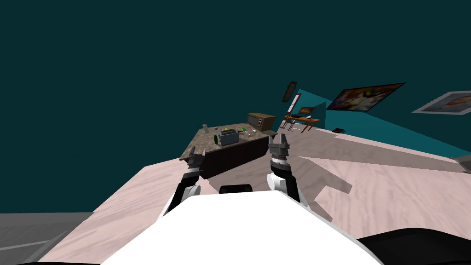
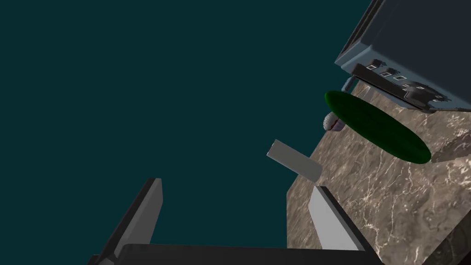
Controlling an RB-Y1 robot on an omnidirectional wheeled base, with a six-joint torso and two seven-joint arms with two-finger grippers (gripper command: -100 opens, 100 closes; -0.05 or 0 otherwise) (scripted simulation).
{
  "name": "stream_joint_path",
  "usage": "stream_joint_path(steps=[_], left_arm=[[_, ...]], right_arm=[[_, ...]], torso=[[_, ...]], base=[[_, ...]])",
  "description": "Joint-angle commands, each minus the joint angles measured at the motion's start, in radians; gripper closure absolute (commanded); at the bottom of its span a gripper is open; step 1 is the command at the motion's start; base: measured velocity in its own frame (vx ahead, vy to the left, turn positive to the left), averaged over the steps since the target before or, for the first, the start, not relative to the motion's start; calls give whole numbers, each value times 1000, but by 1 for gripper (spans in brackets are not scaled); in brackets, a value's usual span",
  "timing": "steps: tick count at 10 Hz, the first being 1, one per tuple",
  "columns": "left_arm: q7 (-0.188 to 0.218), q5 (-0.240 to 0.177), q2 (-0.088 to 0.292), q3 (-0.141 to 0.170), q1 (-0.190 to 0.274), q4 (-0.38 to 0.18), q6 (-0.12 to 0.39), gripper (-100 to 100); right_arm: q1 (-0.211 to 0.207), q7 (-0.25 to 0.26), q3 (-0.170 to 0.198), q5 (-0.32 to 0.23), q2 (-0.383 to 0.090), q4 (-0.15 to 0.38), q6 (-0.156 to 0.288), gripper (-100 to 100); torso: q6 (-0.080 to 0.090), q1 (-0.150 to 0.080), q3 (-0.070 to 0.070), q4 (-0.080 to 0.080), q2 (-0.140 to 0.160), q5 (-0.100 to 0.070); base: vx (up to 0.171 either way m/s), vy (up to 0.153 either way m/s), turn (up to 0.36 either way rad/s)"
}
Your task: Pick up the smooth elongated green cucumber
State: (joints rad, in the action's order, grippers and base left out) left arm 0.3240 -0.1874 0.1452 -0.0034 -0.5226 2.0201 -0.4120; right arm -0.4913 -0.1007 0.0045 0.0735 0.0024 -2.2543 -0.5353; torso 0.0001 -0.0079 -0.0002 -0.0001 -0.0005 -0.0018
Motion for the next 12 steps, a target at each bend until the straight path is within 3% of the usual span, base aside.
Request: stream_joint_path(steps=[1, 3, 11, 12], left_arm=[[31, -30, -2, 3, 0, -47, 23, -100], [49, -48, -5, 4, -2, -74, 33, -100], [178, -167, -34, 17, -6, -238, 69, -100], [209, -193, -31, 23, -4, -267, 70, -100]], right_arm=[[0, 0, 0, 0, 0, 0, 0, 0], [0, 0, 0, 0, 0, 0, 0, 0], [0, 0, 0, 0, 0, 0, 0, 0], [0, 0, 0, 0, 0, 0, 0, 0]], torso=[[0, 0, 0, 0, 0, 0], [0, -1, -1, 0, -1, 0], [0, 4, -1, 0, -2, 1], [0, 4, -1, 0, -2, 1]], base=[[19, -135, 21], [9, -113, 8], [17, -77, -21], [53, -62, -81]])
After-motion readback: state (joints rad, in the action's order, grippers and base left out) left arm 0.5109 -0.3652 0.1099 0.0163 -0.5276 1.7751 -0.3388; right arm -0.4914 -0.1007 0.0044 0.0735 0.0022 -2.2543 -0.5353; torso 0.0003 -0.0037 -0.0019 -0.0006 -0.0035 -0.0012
